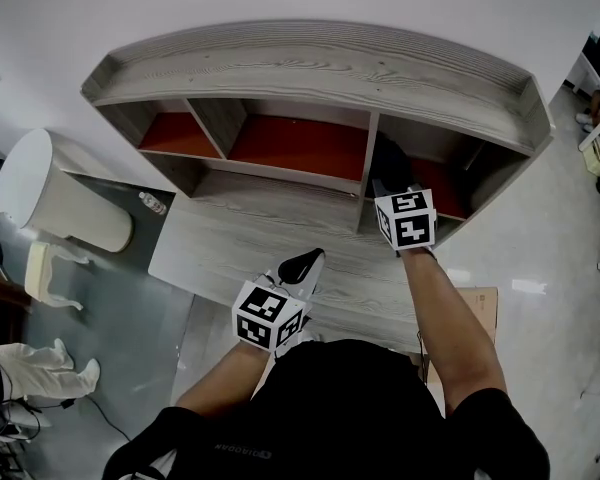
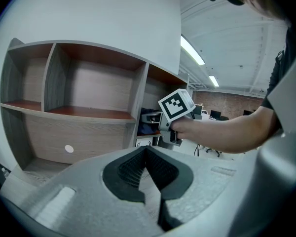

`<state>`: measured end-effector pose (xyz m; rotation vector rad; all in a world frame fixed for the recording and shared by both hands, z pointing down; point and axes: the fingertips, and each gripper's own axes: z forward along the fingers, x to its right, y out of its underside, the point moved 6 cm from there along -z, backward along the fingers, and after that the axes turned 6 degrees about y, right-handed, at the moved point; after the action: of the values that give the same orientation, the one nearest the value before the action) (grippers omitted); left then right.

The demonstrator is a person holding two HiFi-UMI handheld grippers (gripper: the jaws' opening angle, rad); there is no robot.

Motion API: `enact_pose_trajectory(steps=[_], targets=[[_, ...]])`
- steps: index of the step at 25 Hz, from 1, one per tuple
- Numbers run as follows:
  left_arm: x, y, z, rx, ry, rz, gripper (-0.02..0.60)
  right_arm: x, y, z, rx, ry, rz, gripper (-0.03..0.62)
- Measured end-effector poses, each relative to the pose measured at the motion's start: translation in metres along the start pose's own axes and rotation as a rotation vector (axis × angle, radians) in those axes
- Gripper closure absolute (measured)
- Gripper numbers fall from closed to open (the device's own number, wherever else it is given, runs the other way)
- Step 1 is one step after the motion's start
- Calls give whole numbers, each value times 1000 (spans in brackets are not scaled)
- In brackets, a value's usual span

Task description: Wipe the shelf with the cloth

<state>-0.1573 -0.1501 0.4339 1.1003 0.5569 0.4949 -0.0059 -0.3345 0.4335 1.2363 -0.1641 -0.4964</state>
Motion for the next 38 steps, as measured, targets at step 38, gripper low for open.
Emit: enact_pose_trajectory(steps=[38], targets=[[13,-4,24,-18,79,19,574,64,40,-24,-38,141,161,493]])
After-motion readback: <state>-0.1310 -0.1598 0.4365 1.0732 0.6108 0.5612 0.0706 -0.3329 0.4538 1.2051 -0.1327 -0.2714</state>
